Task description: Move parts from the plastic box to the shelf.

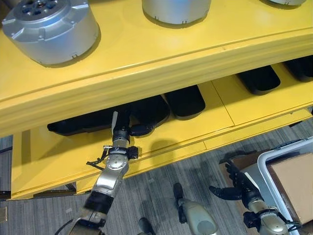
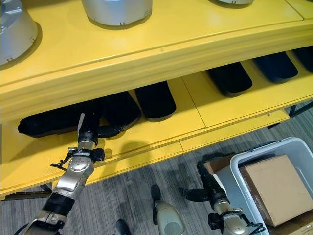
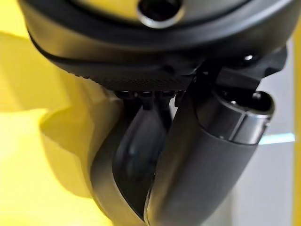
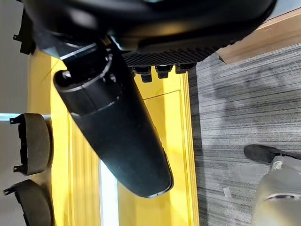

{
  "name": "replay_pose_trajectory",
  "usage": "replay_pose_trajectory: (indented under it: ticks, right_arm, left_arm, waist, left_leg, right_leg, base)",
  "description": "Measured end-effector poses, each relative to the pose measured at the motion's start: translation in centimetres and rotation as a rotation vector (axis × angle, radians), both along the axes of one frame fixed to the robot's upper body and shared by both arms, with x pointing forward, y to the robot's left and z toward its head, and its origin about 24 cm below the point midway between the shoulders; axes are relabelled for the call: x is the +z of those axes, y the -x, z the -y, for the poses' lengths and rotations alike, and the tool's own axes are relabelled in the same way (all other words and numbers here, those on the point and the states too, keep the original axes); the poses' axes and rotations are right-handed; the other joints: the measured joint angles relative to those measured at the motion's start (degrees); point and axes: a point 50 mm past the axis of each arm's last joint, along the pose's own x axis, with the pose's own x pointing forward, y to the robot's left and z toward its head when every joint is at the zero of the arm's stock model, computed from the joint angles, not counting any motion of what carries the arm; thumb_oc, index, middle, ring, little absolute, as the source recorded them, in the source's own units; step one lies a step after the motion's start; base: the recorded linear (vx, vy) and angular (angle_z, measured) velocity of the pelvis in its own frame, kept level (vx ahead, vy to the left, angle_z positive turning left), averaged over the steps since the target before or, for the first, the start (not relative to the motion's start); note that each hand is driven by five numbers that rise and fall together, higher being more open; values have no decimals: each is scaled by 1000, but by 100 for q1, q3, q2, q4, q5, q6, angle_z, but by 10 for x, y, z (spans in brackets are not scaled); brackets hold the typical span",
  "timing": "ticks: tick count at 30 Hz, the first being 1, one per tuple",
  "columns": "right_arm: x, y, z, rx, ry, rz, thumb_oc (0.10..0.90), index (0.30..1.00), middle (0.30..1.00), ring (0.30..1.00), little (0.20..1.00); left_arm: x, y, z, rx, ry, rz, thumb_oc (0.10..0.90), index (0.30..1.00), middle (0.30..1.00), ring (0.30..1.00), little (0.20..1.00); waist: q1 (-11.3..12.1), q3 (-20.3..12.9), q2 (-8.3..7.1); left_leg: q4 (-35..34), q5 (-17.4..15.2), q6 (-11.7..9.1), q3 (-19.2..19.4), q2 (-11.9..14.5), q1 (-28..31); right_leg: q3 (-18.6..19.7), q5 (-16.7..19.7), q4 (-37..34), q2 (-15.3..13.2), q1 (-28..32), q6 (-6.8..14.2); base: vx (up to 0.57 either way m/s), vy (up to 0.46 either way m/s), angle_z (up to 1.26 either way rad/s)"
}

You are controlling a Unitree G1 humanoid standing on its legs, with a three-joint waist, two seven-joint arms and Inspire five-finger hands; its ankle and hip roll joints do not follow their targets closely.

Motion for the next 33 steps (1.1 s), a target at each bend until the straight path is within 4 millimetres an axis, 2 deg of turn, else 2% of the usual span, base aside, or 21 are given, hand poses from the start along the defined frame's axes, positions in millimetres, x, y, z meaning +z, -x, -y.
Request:
replay_pose_trajectory:
  ticks: [5, 8, 10, 14, 22, 33]
  right_arm:
    - [-1, 0, -3, 7, -2, -5, 900, 1000, 1000, 1000, 1000]
    - [-2, 0, -4, 10, -3, -6, 900, 1000, 1000, 1000, 1000]
    - [-2, 0, -4, 6, -1, -6, 900, 1000, 1000, 1000, 1000]
    - [-2, -1, -5, 4, -15, -3, 900, 1000, 1000, 1000, 1000]
    - [-1, -2, -5, 1, -14, 1, 900, 1000, 1000, 1000, 1000]
    - [-1, -3, -4, -13, -7, 5, 900, 1000, 1000, 1000, 1000]
  left_arm:
    - [4, -4, -5, 54, 43, 20, 900, 1000, 1000, 1000, 1000]
    - [7, -3, -14, 96, 62, 42, 900, 1000, 1000, 1000, 1000]
    - [6, -1, -17, 119, 76, 63, 900, 1000, 1000, 1000, 1000]
    - [-1, 10, -20, 152, 132, 75, 900, 1000, 1000, 1000, 1000]
    - [-11, 14, -29, 186, 134, 39, 900, 1000, 1000, 1000, 1000]
    - [-17, 20, -35, 196, 137, 22, 900, 1000, 1000, 1000, 1000]
  waist:
    - [-12, 27, -46]
    - [-10, 87, -146]
    - [-6, 129, -220]
    - [44, 155, -265]
    - [201, 172, -274]
    - [219, 270, -253]
  left_leg:
    - [43, -1, 0, 9, -8, -152]
    - [98, -1, -2, 5, 16, -204]
    - [122, -1, -3, 4, 30, -208]
    - [210, -28, -13, -50, 40, -284]
    - [261, -28, -14, -158, 36, -294]
    - [336, -31, -15, -280, 48, -307]
  right_leg:
    - [41, -11, 0, -1, -152, 42]
    - [49, 0, 2, 14, -183, 38]
    - [50, 4, 4, 22, -182, 33]
    - [15, 25, 1, 2, -178, 4]
    - [-79, 39, -11, -47, -108, -10]
    - [-174, 80, -105, -68, 31, -11]
  base:
    - [-15, -8, -3]
    - [0, 0, 0]
    - [0, 0, 0]
    - [-3, -1, 5]
    - [-3, 4, 6]
    - [1, 16, 5]
